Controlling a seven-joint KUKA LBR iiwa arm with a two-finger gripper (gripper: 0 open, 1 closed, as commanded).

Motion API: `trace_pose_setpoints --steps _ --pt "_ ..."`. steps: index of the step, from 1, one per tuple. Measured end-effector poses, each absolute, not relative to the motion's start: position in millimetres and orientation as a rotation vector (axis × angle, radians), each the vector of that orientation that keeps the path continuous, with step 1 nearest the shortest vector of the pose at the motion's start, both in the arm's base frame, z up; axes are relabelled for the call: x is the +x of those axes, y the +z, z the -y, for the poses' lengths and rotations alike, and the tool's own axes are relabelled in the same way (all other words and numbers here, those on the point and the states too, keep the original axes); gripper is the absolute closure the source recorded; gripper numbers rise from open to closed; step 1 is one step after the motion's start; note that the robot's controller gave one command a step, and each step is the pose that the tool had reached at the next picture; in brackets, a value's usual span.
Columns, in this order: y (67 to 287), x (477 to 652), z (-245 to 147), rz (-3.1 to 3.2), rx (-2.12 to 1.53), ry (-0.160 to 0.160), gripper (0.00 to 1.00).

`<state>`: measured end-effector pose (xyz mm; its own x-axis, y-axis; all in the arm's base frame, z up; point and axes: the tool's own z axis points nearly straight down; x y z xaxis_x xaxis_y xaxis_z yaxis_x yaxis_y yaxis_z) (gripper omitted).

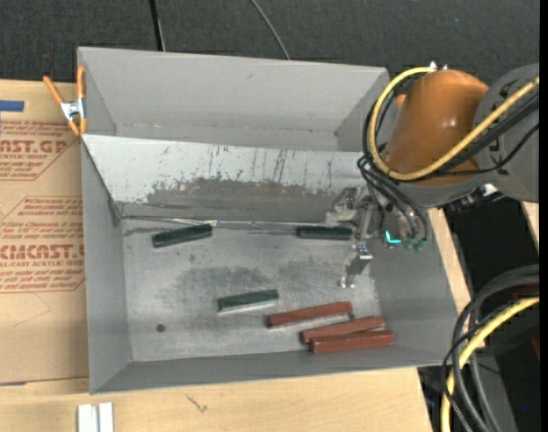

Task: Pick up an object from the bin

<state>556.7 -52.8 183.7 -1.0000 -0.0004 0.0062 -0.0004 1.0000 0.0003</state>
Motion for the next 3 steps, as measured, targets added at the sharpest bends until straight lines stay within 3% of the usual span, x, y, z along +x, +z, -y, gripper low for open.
trace_pose_setpoints --steps 1,2,3 --pt "188 558.5 53 3.143 0.001 0.001 0.00" --pt "148 548.5 49 3.152 0.003 0.002 0.00" --pt "98 512.2 38 3.142 0.068 0.000 0.00"
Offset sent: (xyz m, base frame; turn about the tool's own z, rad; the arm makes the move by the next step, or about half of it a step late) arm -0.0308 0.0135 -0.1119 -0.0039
